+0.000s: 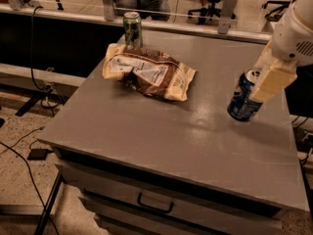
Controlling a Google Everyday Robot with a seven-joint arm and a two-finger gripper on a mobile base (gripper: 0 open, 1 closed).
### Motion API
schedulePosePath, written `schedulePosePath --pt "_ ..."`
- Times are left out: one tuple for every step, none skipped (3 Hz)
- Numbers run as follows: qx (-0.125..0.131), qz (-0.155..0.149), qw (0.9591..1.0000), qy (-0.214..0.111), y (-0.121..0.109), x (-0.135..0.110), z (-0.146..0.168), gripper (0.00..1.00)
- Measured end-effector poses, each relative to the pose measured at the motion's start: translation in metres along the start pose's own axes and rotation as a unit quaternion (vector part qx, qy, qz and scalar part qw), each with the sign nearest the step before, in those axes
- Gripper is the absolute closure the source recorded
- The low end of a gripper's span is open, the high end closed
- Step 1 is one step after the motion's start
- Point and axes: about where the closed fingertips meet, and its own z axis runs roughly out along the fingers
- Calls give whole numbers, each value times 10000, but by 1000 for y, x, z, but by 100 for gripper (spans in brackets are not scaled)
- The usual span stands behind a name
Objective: Move pepsi can near brown chip bag
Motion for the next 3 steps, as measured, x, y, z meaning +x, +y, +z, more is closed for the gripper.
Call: schedulePosePath --pt "277 131 9995 1 -47 -14 -6 100" --pt "321 11 9994 -153 -78 -51 4 97" --pt "234 -63 9991 -342 -89 -79 21 74"
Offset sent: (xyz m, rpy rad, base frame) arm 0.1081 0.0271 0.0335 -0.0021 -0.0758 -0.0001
